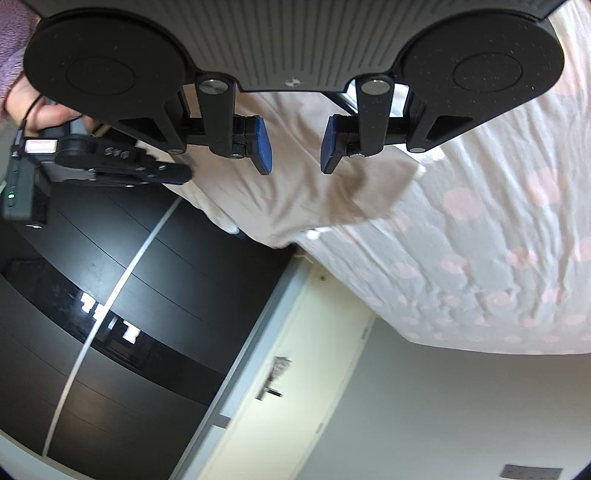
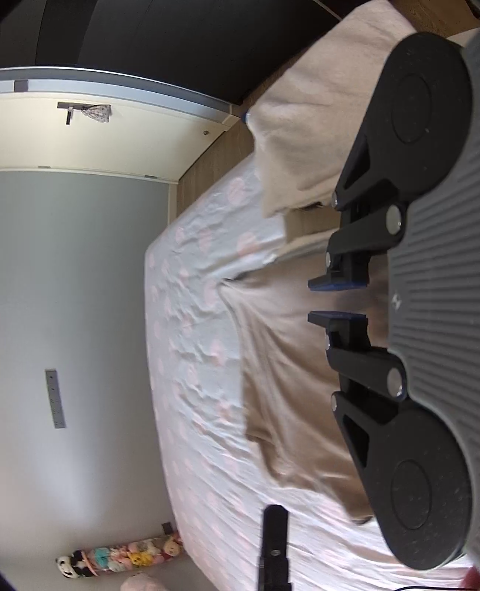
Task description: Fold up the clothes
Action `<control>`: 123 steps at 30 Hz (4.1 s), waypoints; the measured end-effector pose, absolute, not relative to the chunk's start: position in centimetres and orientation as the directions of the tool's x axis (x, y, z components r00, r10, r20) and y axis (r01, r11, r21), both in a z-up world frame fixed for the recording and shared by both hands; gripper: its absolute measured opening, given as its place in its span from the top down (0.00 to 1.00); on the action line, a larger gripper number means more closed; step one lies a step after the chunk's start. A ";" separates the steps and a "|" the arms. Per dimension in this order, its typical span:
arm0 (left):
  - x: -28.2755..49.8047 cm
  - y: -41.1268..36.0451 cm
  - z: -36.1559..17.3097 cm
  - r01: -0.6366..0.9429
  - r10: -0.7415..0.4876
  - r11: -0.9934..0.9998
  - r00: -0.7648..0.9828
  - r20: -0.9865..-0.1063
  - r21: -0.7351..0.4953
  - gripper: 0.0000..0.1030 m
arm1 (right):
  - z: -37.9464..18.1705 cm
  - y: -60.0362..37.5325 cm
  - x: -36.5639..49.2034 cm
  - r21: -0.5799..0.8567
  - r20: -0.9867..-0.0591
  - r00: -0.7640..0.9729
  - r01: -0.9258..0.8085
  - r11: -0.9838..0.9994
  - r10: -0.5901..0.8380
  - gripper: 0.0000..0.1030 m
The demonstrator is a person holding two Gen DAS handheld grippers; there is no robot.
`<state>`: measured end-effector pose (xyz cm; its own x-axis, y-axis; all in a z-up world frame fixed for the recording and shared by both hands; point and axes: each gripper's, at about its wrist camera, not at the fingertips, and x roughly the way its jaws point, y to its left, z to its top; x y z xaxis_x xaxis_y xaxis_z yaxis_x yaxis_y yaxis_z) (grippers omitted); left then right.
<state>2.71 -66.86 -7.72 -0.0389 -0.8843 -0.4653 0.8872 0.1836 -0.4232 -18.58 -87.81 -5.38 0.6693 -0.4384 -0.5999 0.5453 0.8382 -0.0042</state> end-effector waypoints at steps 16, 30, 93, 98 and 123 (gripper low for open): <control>0.6 -69.5 -12.6 0.883 -0.813 0.164 -0.131 -0.567 -0.439 0.76 | -7.9 -91.0 -19.4 0.070 -0.612 0.627 0.650 0.757 -0.482 1.00; 0.1 -67.3 -10.4 0.882 -0.822 0.171 -0.117 -0.557 -0.438 0.76 | -9.3 -90.2 -29.7 0.417 -0.563 0.718 0.675 0.609 -0.409 0.86; -9.3 -48.6 -2.9 0.923 -0.854 0.344 0.231 -0.467 -0.173 0.27 | -0.9 -56.8 -29.1 0.058 -0.460 0.517 0.829 0.556 -0.722 0.02; -9.8 -47.8 -3.9 0.900 -0.837 0.400 0.283 -0.469 -0.171 0.27 | -2.2 -56.2 -29.7 0.047 -0.483 0.503 0.832 0.552 -0.717 0.02; -12.5 -47.4 -3.8 0.912 -0.817 0.410 0.369 -0.443 0.004 0.24 | -2.8 -54.8 -28.7 0.039 -0.474 0.537 0.805 0.592 -0.698 0.02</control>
